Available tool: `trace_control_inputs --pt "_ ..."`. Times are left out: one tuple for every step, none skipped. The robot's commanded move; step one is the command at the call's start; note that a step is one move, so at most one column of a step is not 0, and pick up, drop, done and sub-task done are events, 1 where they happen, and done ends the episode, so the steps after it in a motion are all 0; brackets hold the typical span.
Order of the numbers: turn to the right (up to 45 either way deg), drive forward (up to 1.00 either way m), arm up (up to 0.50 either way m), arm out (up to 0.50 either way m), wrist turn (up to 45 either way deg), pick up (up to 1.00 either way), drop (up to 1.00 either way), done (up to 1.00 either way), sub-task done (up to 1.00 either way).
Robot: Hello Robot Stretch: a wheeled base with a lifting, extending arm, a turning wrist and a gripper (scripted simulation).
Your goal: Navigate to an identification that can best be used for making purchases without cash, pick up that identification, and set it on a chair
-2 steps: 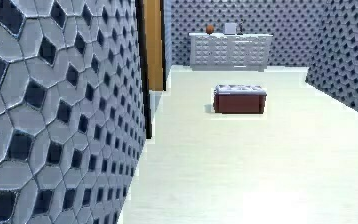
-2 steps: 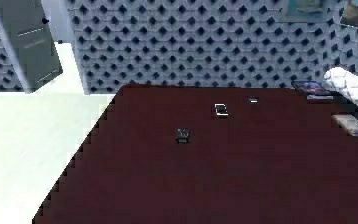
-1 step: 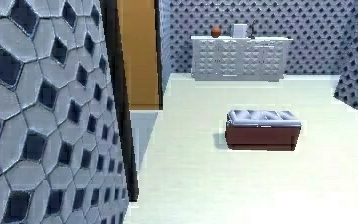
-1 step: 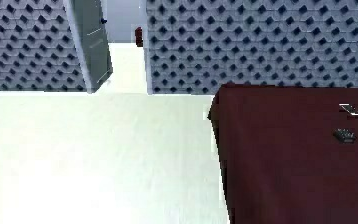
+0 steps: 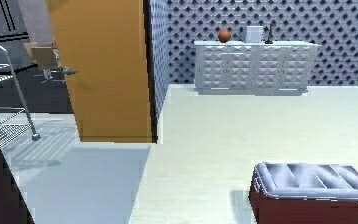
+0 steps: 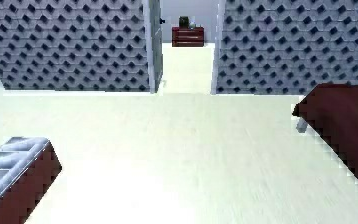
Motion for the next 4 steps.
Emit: trace_control_inputs --pt "3.0 0.00 0.00 0.00 0.0 0.00 0.00 0.00 0.00" --pt "0.0 0.70 0.00 0.00 0.0 0.00 0.00 0.00 0.00" --pt "-45.0 0.00 0.00 0.00 0.0 0.00 0.00 0.00 0.00" --pt "-15.0 0.00 0.00 0.00 0.0 0.00 0.00 0.00 0.00"
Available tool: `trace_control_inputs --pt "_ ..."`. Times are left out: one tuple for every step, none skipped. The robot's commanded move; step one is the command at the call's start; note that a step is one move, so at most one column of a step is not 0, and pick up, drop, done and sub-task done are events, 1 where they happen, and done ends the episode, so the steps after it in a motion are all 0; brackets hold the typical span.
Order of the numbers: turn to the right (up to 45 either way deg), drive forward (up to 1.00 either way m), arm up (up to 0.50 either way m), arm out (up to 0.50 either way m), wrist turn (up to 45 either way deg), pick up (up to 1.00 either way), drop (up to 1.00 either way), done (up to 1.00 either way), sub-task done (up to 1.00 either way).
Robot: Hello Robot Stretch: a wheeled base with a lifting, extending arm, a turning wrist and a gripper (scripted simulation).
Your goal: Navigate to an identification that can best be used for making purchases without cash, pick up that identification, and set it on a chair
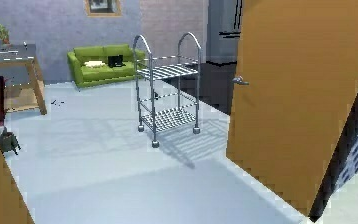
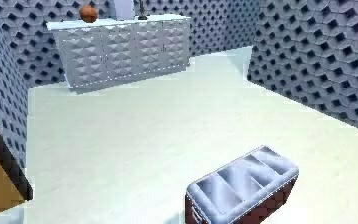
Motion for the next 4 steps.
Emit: trace_control_inputs --pt "0.0 0.30 0.00 0.00 0.0 0.00 0.00 0.00 0.00" --pt "-30.0 0.00 0.00 0.00 0.0 0.00 0.00 0.00 0.00" --pt "0.0 1.00 0.00 0.00 0.0 0.00 0.00 0.00 0.00" --pt "0.0 1.00 0.00 0.00 0.0 0.00 0.00 0.00 0.00"
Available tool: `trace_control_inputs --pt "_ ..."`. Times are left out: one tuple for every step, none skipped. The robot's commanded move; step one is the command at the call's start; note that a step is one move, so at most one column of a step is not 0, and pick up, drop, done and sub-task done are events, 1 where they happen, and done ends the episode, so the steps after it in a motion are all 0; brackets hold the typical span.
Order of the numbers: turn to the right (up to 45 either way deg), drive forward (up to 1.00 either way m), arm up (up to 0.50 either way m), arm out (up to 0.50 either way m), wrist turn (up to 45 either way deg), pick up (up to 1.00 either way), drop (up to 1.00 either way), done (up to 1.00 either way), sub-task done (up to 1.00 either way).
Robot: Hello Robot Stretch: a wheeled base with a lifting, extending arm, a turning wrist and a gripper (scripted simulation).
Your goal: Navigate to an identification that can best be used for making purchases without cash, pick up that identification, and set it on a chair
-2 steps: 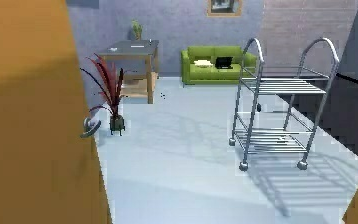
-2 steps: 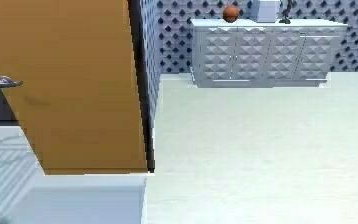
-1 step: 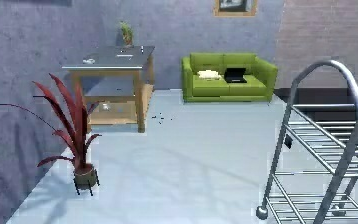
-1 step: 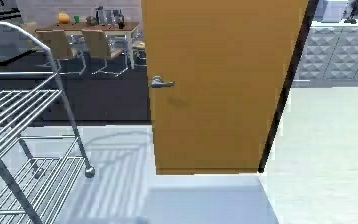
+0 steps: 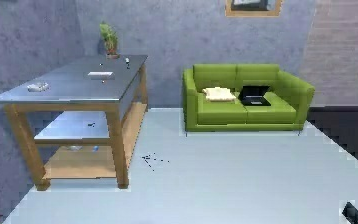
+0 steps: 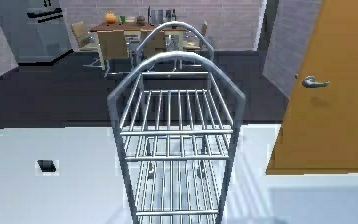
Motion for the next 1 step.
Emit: trace_control_inputs --pt "-9.0 0.00 0.00 0.00 0.0 0.00 0.00 0.00 0.00"
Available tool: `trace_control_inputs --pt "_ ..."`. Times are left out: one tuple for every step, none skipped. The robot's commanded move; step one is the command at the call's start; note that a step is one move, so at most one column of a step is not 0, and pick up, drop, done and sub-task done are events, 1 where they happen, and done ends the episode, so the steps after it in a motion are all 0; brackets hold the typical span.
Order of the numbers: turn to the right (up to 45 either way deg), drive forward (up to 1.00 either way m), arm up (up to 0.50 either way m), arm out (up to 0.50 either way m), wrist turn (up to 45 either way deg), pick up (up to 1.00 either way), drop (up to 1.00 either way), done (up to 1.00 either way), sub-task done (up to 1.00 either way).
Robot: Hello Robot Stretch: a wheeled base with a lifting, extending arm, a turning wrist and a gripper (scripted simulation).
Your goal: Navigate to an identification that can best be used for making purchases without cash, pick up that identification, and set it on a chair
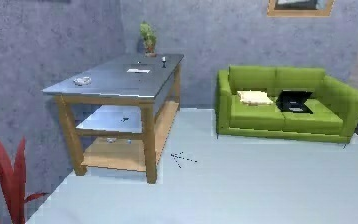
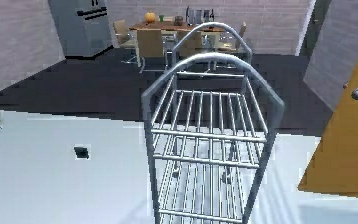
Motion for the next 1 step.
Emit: trace_control_inputs --pt "0.0 0.40 0.00 0.00 0.0 0.00 0.00 0.00 0.00"
